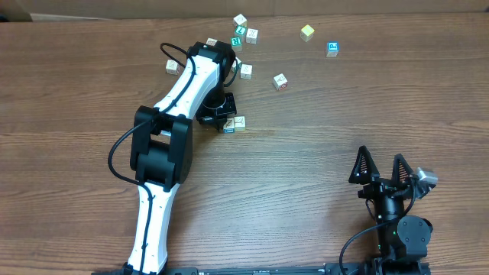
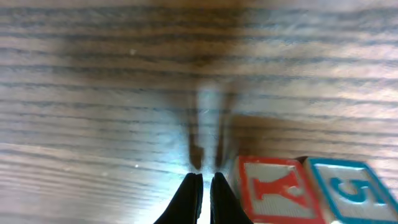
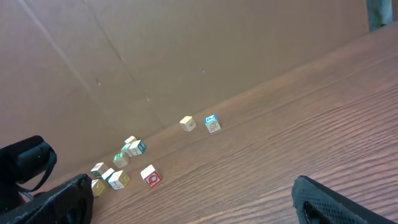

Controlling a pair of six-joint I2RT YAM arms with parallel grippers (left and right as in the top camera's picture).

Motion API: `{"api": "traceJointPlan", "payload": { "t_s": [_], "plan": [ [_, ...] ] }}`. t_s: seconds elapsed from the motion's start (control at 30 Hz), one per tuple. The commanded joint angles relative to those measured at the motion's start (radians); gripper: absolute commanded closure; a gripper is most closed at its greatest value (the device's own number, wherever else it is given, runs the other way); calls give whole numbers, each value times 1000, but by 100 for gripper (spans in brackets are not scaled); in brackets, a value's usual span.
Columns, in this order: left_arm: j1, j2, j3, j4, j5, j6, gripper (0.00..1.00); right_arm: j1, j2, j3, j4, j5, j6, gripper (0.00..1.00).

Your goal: Form a horizontal line

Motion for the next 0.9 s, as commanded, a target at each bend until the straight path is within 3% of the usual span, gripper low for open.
{"api": "traceJointPlan", "payload": {
  "t_s": [0.0,0.2,0.4,0.7,0.73,0.77,0.8,0.87],
  "plan": [
    [14,-1,50,-52,-79,34,96,-5,-6,-10,4,6,-7,0],
    [90,-1,287,-151,-89,34,96,-5,-6,-10,4,6,-7,0],
    [243,-11,539,-216,3,26,96,-5,-6,-10,4,6,-7,0],
    [368,-10,551,-238,19,38,92,-5,-6,-10,4,6,-7,0],
    [381,-10,551,-240,19,38,87,-5,-6,-10,4,6,-7,0],
    [388,-10,551,-243,18,38,72,-5,-6,-10,4,6,-7,0],
    [394,-10,551,-247,19,38,48,-5,-6,-10,4,6,-7,0],
    [399,-10,551,-248,19,38,37,-5,-6,-10,4,6,-7,0]
  ]
}}
